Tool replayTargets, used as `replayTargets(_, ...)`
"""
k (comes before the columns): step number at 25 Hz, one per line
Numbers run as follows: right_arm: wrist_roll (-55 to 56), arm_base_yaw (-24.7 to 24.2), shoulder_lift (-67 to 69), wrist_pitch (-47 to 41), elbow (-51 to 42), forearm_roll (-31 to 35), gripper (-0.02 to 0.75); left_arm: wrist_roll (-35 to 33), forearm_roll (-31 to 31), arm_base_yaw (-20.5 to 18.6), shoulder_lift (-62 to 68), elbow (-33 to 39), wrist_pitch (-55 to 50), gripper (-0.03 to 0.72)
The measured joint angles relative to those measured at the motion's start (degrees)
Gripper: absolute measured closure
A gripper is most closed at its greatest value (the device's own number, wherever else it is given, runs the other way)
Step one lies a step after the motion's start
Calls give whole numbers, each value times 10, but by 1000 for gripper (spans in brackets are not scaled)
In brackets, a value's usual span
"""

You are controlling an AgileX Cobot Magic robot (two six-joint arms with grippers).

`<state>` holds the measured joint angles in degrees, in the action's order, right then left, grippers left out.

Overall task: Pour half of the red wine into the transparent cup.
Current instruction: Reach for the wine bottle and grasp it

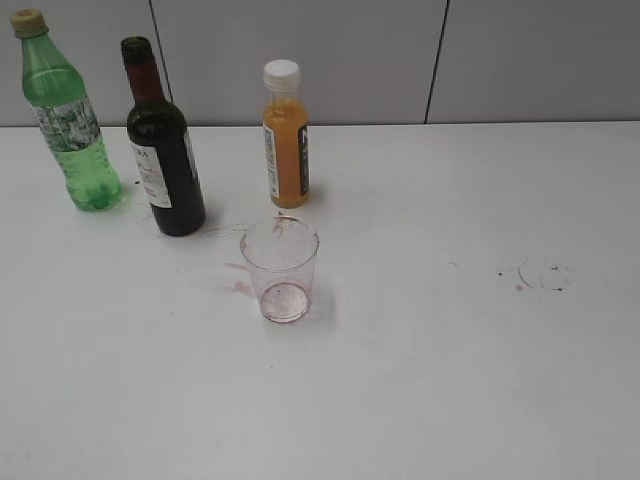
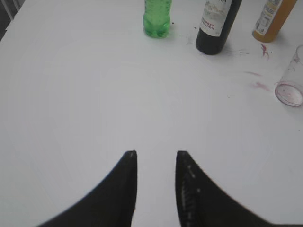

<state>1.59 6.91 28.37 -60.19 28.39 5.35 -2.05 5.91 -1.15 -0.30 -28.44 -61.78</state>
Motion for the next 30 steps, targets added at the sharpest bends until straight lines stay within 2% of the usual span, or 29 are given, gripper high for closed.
replayTargets(6, 0, -29, -68, 1, 0, 1, 143, 0, 0, 0, 0, 0, 0, 479)
replayTargets(19, 1, -30, -268, 1, 0, 2, 144, 0, 0, 0, 0, 0, 0, 479)
replayTargets(30, 0, -30, -287, 1, -1, 2, 145, 0, 0, 0, 0, 0, 0, 479)
